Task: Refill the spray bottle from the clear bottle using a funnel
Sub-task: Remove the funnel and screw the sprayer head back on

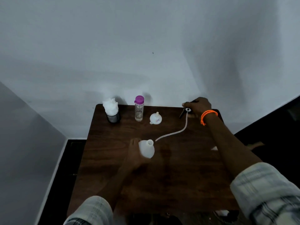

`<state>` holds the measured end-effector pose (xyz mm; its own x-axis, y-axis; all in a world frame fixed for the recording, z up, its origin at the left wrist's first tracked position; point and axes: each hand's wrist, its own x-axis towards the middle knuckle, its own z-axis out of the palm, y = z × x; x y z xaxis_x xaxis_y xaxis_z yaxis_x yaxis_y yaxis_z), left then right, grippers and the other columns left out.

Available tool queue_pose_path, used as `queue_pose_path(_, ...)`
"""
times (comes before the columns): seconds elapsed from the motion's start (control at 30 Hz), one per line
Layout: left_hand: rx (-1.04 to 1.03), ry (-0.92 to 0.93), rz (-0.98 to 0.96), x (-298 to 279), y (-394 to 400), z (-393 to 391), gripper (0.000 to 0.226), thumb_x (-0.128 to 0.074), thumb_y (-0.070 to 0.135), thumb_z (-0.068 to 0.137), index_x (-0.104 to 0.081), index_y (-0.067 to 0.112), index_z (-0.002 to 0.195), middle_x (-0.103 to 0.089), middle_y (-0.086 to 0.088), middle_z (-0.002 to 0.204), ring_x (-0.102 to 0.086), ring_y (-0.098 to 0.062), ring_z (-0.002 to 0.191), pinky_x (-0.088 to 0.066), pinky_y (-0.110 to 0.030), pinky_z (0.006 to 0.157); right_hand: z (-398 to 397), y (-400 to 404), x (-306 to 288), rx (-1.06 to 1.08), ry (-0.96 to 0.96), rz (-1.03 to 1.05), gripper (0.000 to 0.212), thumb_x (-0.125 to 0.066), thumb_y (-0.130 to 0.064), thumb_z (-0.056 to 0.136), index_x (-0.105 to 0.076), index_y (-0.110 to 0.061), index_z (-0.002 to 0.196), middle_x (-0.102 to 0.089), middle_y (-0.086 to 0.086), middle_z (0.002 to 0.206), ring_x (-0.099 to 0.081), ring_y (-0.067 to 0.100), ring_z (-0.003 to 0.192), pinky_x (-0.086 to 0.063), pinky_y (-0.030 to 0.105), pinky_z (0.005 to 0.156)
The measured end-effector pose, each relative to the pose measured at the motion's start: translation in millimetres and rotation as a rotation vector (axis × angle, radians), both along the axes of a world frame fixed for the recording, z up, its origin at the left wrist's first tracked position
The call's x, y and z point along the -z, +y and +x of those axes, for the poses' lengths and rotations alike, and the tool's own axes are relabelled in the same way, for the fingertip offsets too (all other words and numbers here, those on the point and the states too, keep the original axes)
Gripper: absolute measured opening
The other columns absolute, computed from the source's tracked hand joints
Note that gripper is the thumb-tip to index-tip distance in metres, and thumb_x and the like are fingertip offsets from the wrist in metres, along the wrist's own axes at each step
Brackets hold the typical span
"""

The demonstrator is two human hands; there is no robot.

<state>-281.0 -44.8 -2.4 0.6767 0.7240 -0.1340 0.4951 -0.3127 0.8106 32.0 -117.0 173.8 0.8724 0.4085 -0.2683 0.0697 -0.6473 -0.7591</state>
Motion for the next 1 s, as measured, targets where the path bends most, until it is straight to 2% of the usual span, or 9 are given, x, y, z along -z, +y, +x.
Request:
queue_pose_path(0.13, 0.004, -0.057, 0.011, -15.7, -3.2, -2.9, 0.091, -0.094, 0.046, 0.039, -0.047, 0.025, 0.114, -0.043, 0.01, 0.115, -0.051, -0.005, 0.103, -0.051, -0.028, 0.079, -14.2, 16.6, -8.0, -0.029, 0.078, 0.003, 0.043, -0.095, -0.018, 0.059, -0.071, 0.004, 0.087, -0.074, 0.015, 0.081, -0.075, 0.026, 0.068, -0.063, 0.046, 0.059)
queue_pose_path(0.33, 0.021, -0.057, 0.057, -22.1, 0.3, -8.0, 0.096, -0.094, 0.048, 0.04, -0.047, 0.026, 0.12, -0.042, 0.011, 0.119, -0.049, -0.005, 0.105, -0.049, -0.028, 0.083, -31.4, 29.4, -7.4, -0.054, 0.036, -0.008, 0.044, -0.094, -0.021, 0.056, -0.071, 0.004, 0.084, -0.074, 0.012, 0.072, -0.074, 0.022, 0.058, -0.063, 0.045, 0.053)
queue_pose_path(0.47, 0.045, -0.046, 0.065, -24.6, 1.3, -7.5, 0.098, -0.092, 0.051, 0.04, -0.046, 0.025, 0.122, -0.04, 0.01, 0.12, -0.047, -0.002, 0.104, -0.045, -0.022, 0.079, -20.2, 38.4, 18.7, -0.061, -0.031, -0.022, 0.059, -0.088, -0.047, 0.041, -0.068, -0.006, 0.079, -0.073, 0.007, 0.069, -0.073, 0.026, 0.063, -0.063, 0.045, 0.058)
queue_pose_path(0.57, 0.051, -0.044, 0.057, -27.2, 0.6, -5.0, 0.097, -0.093, 0.048, 0.04, -0.044, 0.026, 0.121, -0.038, 0.01, 0.12, -0.046, -0.002, 0.105, -0.043, -0.021, 0.076, -14.7, 47.9, 42.9, -0.022, -0.064, 0.057, 0.07, -0.084, -0.058, 0.033, -0.058, -0.014, 0.081, -0.069, 0.006, 0.08, -0.071, 0.031, 0.073, -0.062, 0.049, 0.062)
queue_pose_path(0.67, 0.033, -0.039, 0.061, -34.4, -1.5, 0.0, 0.097, -0.093, 0.046, 0.04, -0.044, 0.026, 0.121, -0.038, 0.009, 0.12, -0.048, -0.007, 0.103, -0.047, -0.025, 0.076, -61.8, 46.6, 7.6, -0.001, -0.091, 0.17, 0.06, -0.092, -0.042, 0.055, -0.056, -0.011, 0.093, -0.058, 0.0, 0.085, -0.07, 0.027, 0.075, -0.062, 0.049, 0.065)
queue_pose_path(0.73, 0.016, -0.053, 0.056, -37.8, -2.2, 3.8, 0.095, -0.094, 0.042, 0.041, -0.046, 0.023, 0.12, -0.039, 0.007, 0.119, -0.048, -0.005, 0.1, -0.05, -0.028, 0.077, -81.8, 50.3, -6.1, 0.018, -0.098, 0.26, 0.062, -0.091, -0.042, 0.057, -0.056, -0.01, 0.097, -0.053, -0.005, 0.084, -0.07, 0.026, 0.075, -0.062, 0.049, 0.065)
queue_pose_path(0.8, 0.008, -0.054, 0.058, -43.5, -2.2, 7.0, 0.093, -0.093, 0.043, 0.04, -0.046, 0.024, 0.118, -0.038, 0.007, 0.118, -0.046, -0.001, 0.098, -0.05, -0.028, 0.076, -94.6, 55.3, -14.4, 0.034, -0.09, 0.351, 0.064, -0.092, -0.042, 0.054, -0.058, -0.009, 0.097, -0.057, -0.005, 0.08, -0.072, 0.023, 0.07, -0.062, 0.049, 0.066)
queue_pose_path(0.87, -0.01, -0.065, 0.054, -46.0, -0.3, 11.1, 0.093, -0.093, 0.041, 0.04, -0.047, 0.023, 0.119, -0.039, 0.007, 0.117, -0.046, 0.0, 0.098, -0.05, -0.03, 0.079, -108.1, 59.2, -25.1, 0.024, -0.05, 0.439, 0.059, -0.094, -0.029, 0.061, -0.059, -0.004, 0.101, -0.063, -0.002, 0.071, -0.073, 0.018, 0.06, -0.063, 0.048, 0.069)
queue_pose_path(1.0, -0.004, -0.083, 0.123, -63.0, 3.2, 20.6, 0.089, -0.092, 0.035, 0.052, -0.052, 0.01, 0.127, -0.039, 0.008, 0.115, -0.048, -0.02, 0.113, -0.044, -0.036, 0.097, -138.0, 57.3, -44.2, -0.1, 0.015, 0.566, 0.054, -0.094, -0.02, 0.065, -0.06, -0.007, 0.104, -0.074, 0.006, 0.077, -0.076, 0.023, 0.068, -0.063, 0.047, 0.073)
